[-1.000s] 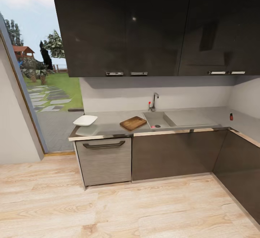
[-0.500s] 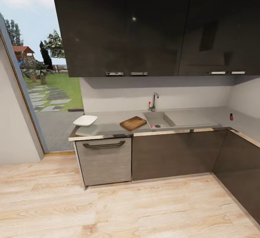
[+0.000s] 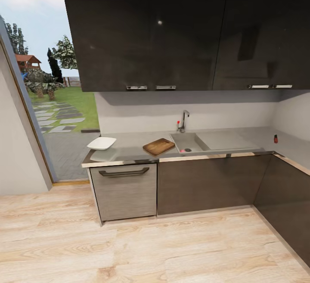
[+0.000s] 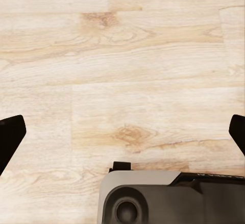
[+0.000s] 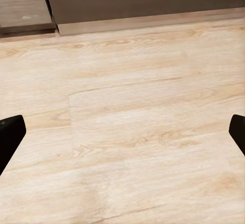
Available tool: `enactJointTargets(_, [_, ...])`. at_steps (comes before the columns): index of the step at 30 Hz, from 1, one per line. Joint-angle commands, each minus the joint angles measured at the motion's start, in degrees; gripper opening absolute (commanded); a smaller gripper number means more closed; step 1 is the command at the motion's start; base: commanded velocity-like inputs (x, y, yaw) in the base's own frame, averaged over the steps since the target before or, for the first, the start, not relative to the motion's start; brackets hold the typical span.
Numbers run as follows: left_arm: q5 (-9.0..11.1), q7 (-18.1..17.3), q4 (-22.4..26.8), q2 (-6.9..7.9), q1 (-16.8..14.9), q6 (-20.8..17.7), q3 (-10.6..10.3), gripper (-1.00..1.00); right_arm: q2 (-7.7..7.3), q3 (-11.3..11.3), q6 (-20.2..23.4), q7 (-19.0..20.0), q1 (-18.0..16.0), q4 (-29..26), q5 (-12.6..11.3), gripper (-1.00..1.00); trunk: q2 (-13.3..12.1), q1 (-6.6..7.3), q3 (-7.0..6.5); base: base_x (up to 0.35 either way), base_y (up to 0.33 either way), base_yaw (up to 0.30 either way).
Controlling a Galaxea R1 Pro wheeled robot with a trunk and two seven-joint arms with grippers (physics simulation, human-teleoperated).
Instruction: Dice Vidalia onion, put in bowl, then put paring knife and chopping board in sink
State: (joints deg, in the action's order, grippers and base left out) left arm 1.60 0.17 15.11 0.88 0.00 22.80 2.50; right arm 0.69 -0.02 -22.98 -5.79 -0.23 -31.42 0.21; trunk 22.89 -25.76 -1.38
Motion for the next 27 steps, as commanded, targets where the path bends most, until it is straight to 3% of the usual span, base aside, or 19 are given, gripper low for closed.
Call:
enactJointTargets(1, [0.2, 0.0, -0.1, 0.04, 0.0, 0.1, 0.0, 1.00, 0.03, 0.0, -0.2, -0.2, 0.0, 0.0, 0.0, 1.00, 0.0, -0.02, 0.01, 0.000, 0.000, 0.000])
enactJointTargets(11, [0.2, 0.0, -0.1, 0.16, 0.0, 0.1, 0.1, 1.00, 0.02, 0.0, -0.2, -0.2, 0.0, 0.1, 0.1, 1.00, 0.0, -0.02, 0.01, 0.006, 0.000, 0.000])
enactJointTargets(19, [0.1, 0.0, -0.2, 0.34, 0.0, 0.1, 0.1, 1.00, 0.03, 0.0, -0.2, -0.2, 0.0, 0.1, 0.1, 1.00, 0.0, -0.02, 0.01, 0.266, -0.061, 0.000])
enactJointTargets(27, [0.1, 0.0, -0.2, 0.36, 0.0, 0.1, 0.1, 1.00, 0.10, 0.1, -0.2, -0.2, 0.0, 0.1, 0.1, 1.00, 0.0, -0.02, 0.01, 0.274, -0.197, 0.000])
